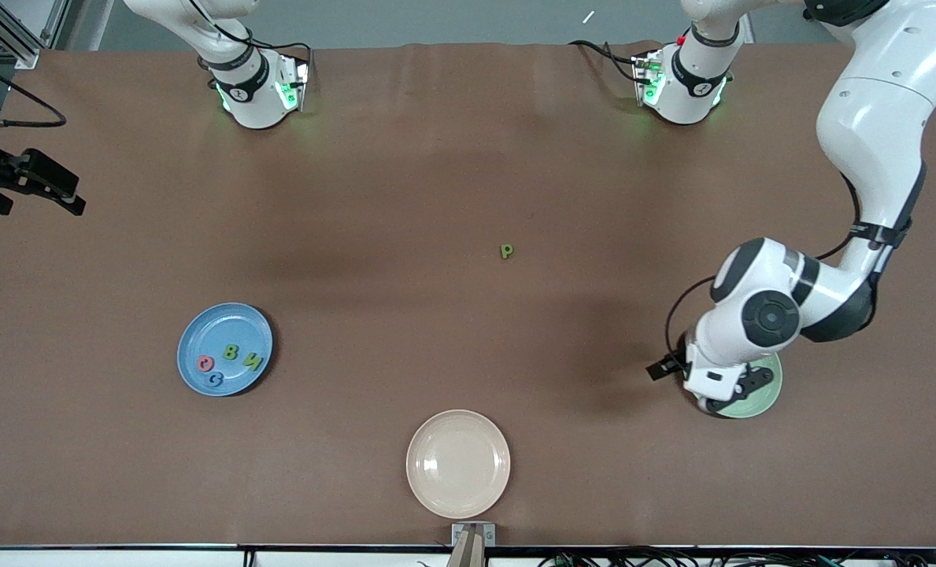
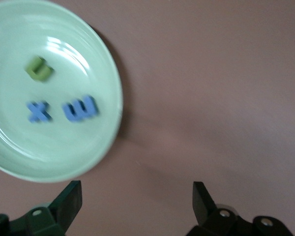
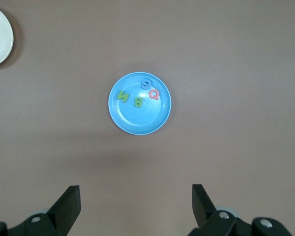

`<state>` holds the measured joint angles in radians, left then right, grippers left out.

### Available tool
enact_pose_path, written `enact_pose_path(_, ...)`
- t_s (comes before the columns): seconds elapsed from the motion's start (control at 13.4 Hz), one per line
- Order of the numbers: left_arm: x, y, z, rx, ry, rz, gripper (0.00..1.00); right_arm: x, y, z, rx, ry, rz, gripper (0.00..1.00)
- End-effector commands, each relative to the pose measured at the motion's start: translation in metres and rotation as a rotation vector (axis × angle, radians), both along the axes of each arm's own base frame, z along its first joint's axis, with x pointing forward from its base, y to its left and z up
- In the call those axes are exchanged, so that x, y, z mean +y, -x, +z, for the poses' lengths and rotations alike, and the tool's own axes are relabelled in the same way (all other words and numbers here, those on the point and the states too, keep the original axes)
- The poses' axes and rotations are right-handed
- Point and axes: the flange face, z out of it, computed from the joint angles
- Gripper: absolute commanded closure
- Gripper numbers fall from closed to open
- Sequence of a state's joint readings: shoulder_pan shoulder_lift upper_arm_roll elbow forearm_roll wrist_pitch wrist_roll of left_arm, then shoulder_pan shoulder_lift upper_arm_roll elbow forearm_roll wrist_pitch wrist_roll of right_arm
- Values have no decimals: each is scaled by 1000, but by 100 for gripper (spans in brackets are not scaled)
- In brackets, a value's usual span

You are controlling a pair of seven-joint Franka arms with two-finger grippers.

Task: Sort uppercase to blue plate, lowercase to green plate
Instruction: 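Move the left gripper to the green d and grasp it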

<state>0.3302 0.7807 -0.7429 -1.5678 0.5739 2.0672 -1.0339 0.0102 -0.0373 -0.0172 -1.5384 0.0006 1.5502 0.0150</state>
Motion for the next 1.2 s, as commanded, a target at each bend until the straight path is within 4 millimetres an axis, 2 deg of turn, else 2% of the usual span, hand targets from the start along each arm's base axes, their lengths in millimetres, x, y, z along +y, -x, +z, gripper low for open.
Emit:
enact_pose_path(0.0,-50,34,1,22,-14,-23,3,-1,8,17,2,10,-21,0)
enact_pose_path(0.15,-84,57,-2,27,-2,-56,8,4,7,18,-2,11,-12,0)
enact_pose_path(0.45,-142,114,-26,-12,-32,-102,13,5,8,16,2,10,-4,0)
enact_pose_path(0.6,-179,144,-37,-36,-15,-95,17,2,8,14,8,12,-7,0)
enact_pose_path(1.12,-263,206,-44,-49,55,-226,30,3,8,14,5,13,-10,0)
